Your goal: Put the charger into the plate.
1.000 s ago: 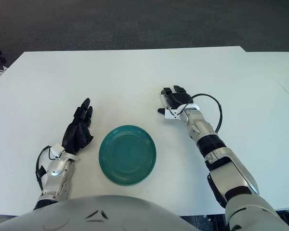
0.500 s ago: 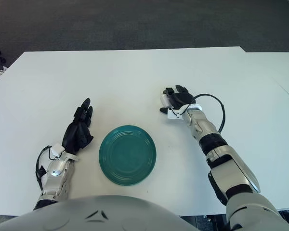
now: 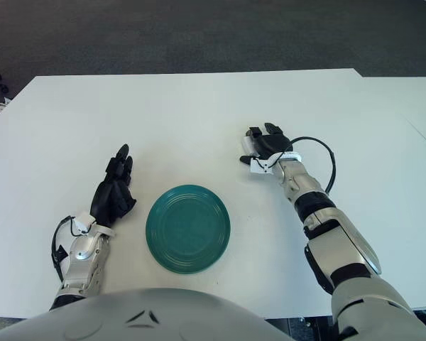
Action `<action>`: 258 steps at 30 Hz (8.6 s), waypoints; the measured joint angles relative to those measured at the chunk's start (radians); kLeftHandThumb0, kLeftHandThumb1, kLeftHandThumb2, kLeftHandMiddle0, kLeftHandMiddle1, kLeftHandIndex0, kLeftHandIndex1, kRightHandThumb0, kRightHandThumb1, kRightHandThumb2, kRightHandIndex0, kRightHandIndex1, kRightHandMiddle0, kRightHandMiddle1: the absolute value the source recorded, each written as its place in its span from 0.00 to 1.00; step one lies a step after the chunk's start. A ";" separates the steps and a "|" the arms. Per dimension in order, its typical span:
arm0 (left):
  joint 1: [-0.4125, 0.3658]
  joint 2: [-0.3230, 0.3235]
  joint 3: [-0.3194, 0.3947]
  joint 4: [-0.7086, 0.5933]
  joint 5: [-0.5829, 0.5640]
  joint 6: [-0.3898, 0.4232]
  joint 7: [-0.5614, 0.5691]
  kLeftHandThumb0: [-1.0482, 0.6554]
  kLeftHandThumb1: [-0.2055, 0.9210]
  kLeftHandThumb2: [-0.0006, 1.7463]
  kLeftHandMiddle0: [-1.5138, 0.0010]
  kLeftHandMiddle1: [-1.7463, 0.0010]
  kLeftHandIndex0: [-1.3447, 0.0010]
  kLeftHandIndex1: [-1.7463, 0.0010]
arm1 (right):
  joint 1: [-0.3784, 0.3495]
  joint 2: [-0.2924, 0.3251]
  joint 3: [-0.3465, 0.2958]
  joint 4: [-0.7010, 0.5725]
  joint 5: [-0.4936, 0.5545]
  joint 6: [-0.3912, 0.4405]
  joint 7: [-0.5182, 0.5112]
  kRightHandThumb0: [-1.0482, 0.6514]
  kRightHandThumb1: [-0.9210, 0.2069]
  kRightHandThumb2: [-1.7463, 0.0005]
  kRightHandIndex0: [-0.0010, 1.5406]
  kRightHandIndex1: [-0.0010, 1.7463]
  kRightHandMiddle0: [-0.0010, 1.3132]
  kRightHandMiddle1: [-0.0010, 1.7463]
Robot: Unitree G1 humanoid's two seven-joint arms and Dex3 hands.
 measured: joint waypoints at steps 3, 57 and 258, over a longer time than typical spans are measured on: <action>0.001 -0.001 0.001 -0.002 0.001 -0.006 0.003 0.00 1.00 0.64 1.00 1.00 1.00 0.81 | -0.007 0.006 0.001 0.018 0.002 -0.004 -0.010 0.13 0.00 0.66 0.22 0.01 0.00 0.44; 0.048 -0.027 0.013 -0.048 0.000 -0.020 0.042 0.00 1.00 0.66 0.99 1.00 0.98 0.60 | -0.048 -0.013 0.115 0.232 -0.001 -0.226 -0.286 0.35 0.01 0.62 0.63 1.00 0.63 1.00; 0.029 -0.075 0.009 -0.048 -0.034 0.008 0.088 0.00 1.00 0.59 0.95 0.99 0.95 0.51 | 0.739 -0.017 -0.043 -1.383 -0.042 -0.374 0.383 0.10 0.00 0.47 0.20 0.57 0.04 0.68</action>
